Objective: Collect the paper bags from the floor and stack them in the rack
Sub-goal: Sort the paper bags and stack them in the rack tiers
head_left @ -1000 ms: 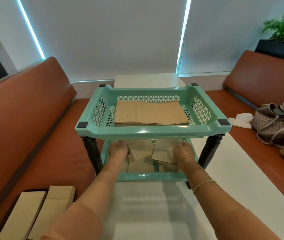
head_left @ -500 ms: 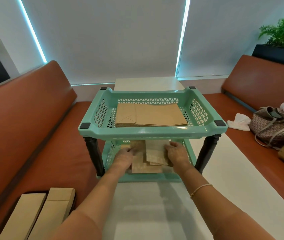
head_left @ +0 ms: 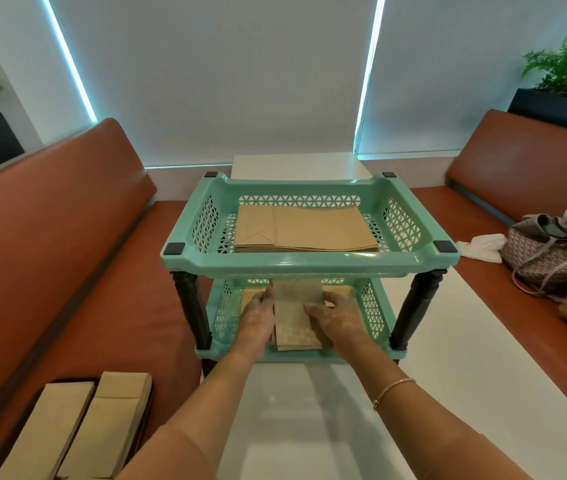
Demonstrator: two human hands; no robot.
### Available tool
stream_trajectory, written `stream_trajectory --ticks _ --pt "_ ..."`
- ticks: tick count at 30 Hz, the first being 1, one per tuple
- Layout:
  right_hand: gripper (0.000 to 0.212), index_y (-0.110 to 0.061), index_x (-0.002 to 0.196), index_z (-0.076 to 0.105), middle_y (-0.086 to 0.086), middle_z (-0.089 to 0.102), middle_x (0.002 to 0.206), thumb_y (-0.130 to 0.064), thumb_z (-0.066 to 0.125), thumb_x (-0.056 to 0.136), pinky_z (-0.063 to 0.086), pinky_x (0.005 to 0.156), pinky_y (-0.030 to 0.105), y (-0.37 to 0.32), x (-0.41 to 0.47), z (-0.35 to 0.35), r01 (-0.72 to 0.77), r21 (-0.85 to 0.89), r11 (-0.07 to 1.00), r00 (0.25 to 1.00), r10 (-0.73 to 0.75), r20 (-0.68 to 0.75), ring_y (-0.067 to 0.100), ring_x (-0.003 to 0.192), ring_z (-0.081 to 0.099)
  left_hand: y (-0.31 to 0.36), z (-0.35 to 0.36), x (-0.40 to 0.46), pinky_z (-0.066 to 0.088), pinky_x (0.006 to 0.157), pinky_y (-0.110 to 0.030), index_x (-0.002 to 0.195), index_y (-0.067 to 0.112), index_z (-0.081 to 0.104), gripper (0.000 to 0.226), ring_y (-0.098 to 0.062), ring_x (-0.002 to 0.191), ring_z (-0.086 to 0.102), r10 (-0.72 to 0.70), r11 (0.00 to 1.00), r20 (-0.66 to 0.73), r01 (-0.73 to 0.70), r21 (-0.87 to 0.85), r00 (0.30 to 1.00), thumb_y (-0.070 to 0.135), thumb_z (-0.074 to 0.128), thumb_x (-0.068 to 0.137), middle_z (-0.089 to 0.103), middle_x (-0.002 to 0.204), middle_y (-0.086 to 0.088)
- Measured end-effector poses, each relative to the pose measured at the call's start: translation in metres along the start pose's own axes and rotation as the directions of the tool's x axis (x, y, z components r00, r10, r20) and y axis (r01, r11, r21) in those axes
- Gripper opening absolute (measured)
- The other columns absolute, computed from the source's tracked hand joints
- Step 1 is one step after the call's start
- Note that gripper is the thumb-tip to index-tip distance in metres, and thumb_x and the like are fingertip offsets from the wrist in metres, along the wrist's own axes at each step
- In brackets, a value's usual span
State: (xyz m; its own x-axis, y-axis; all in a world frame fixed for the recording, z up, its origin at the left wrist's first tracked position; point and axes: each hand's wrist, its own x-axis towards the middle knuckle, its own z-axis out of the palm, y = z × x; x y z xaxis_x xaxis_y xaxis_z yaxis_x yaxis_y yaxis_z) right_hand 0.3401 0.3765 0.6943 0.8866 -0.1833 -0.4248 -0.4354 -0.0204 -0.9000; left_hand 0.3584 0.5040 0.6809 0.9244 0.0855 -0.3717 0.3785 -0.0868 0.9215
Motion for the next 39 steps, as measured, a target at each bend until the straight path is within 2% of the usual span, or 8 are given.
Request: stream_trajectory --ticks 3,9,16,23,27,31,34,39 --pt "0.055 -0.02 0.14 0.036 0.004 0.057 0.08 -0.02 0.06 0.091 0.051 0.06 0.032 0.003 -0.003 0.006 0.046 -0.096 0.994 0.995 -0.037 0.096 0.018 0.066 0.056 -0.001 0.008 -0.003 0.03 0.111 -0.048 0.143 0.024 0.035 0.065 -0.031 0.132 0.039 -0.049 0.993 0.017 0.051 -0.106 0.999 0.063 0.024 0.092 0.039 0.146 -0.011" --pt "0.057 -0.011 0.143 0.035 0.009 0.061 0.102 -0.006 0.057 0.09 0.056 0.076 0.035 0.001 -0.007 -0.006 -0.073 0.087 0.994 0.958 0.045 0.284 0.022 0.086 0.061 0.007 -0.004 0.004 0.051 0.079 -0.046 0.113 0.008 0.057 0.051 -0.035 0.094 0.061 -0.084 0.81 0.111 0.133 -0.571 0.99 0.051 0.042 0.092 0.064 0.102 -0.019" --pt "0.012 -0.007 0.095 0.065 0.009 0.07 0.085 -0.017 0.061 0.09 0.056 0.069 0.035 0.0 -0.008 0.001 -0.16 0.215 0.963 0.95 0.091 0.299 0.022 0.074 0.066 0.026 -0.003 0.008 0.046 0.057 -0.031 0.079 0.009 0.056 0.025 -0.028 0.062 0.054 -0.206 0.832 0.053 0.203 -0.516 0.977 0.025 0.041 0.092 0.056 0.07 -0.011" --pt "0.032 -0.003 0.126 0.052 0.009 0.062 0.082 -0.002 0.048 0.095 0.052 0.067 0.032 -0.005 -0.003 0.003 -0.057 0.181 0.982 0.986 0.026 0.168 0.02 0.071 0.059 0.021 -0.004 0.007 0.051 0.062 -0.039 0.113 0.007 0.056 0.031 -0.032 0.076 0.06 -0.185 0.825 0.103 0.211 -0.524 0.977 0.026 0.057 0.088 0.061 0.09 -0.018" --pt "0.032 -0.008 0.128 0.053 0.004 0.052 0.068 -0.01 0.045 0.098 0.038 0.047 0.024 -0.007 0.007 0.014 -0.05 0.053 0.997 0.999 0.049 0.023 0.014 0.055 0.043 0.009 0.003 0.0 0.056 0.073 -0.046 0.108 0.01 0.058 0.034 -0.033 0.083 0.065 -0.152 0.941 0.106 0.177 -0.29 0.983 0.011 0.072 0.078 0.066 0.094 -0.016" --pt "0.032 0.001 0.124 0.054 -0.005 0.051 0.075 -0.014 0.043 0.098 0.044 0.056 0.018 -0.003 0.016 0.011 0.089 -0.131 0.987 0.996 -0.092 -0.014 0.008 0.063 0.047 0.01 -0.011 0.01 0.049 0.093 -0.042 0.119 0.021 0.048 0.041 -0.029 0.105 0.057 -0.035 0.999 -0.091 0.032 -0.031 0.995 0.009 0.065 0.083 0.058 0.108 -0.004" --pt "0.031 -0.002 0.121 0.054 0.008 0.063 0.103 -0.019 0.046 0.096 0.048 0.083 0.028 -0.002 0.027 0.016 0.105 -0.659 0.744 0.977 -0.199 -0.069 0.02 0.093 0.06 0.011 -0.03 0.017 0.043 0.082 -0.03 0.127 0.012 0.041 0.039 -0.029 0.106 0.054 0.084 0.981 -0.322 -0.022 0.193 0.943 0.007 0.053 0.09 0.051 0.112 -0.007" --pt "0.058 -0.001 0.125 0.045 0.014 0.053 0.124 -0.037 0.064 0.084 0.041 0.097 0.031 0.011 0.034 0.054 0.086 -0.834 0.545 0.992 -0.123 0.021 0.027 0.117 0.049 -0.003 -0.029 0.012 0.041 0.094 -0.038 0.135 0.007 0.033 0.041 -0.033 0.115 0.051 0.159 0.976 -0.442 -0.074 0.204 0.883 0.012 0.046 0.096 0.05 0.128 -0.015"
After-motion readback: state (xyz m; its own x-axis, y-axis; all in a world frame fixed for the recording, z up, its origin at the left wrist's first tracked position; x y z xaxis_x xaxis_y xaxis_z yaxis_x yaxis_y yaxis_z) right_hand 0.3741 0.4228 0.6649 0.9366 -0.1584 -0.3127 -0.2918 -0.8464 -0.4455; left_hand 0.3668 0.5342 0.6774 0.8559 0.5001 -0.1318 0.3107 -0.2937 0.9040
